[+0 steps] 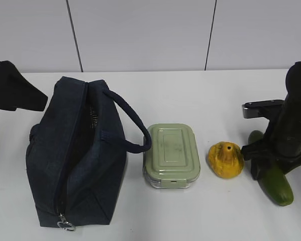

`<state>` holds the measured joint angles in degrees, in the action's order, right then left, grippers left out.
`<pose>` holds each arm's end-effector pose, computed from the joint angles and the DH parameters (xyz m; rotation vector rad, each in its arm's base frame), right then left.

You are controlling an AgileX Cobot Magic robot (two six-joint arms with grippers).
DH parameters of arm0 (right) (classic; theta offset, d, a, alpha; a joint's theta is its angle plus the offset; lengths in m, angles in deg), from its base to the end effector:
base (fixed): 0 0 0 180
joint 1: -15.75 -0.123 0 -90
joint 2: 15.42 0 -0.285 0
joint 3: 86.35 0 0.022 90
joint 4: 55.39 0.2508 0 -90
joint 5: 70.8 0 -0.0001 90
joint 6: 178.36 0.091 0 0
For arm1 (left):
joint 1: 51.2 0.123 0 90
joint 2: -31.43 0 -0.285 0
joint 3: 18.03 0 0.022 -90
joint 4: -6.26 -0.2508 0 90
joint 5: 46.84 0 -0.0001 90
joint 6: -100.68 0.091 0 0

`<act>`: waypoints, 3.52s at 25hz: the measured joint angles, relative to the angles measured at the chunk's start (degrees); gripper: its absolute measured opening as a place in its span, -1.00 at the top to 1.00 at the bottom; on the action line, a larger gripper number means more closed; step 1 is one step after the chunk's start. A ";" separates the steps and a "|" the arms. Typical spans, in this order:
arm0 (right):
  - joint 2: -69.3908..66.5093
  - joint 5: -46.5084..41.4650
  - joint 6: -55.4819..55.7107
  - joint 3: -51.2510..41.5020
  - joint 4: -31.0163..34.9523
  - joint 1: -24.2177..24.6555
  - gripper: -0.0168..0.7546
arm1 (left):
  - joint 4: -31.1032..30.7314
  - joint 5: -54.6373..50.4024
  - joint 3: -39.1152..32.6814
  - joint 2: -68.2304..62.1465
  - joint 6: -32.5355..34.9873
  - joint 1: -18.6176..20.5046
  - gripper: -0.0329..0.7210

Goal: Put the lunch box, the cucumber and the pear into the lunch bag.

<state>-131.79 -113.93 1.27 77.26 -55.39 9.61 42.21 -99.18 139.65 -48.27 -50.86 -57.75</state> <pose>0.3302 0.0355 0.1334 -0.1743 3.0650 0.0055 0.2347 -0.0696 0.3040 0.4207 2.5010 -0.6360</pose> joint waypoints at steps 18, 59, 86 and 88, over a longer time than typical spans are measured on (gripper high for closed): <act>13.40 2.33 5.53 3.75 -2.82 0.00 -0.09 | -1.84 -7.19 0.00 -0.34 0.00 0.00 -0.33; 7.37 5.39 -59.46 10.37 88.94 -26.05 -0.08 | -5.82 -2.08 0.05 -4.49 -0.87 -6.69 0.85; 2.11 7.43 -34.25 11.98 53.91 -28.08 -0.27 | -4.75 -1.11 0.05 -4.49 -0.92 -6.77 0.85; 2.11 6.05 -35.27 13.86 54.40 -28.08 -0.58 | -4.75 -1.11 0.05 -4.49 -0.92 -6.77 0.85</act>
<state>-129.69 -107.87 -33.99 91.12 -0.99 -18.48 37.47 -100.29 139.71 -52.76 -51.78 -64.52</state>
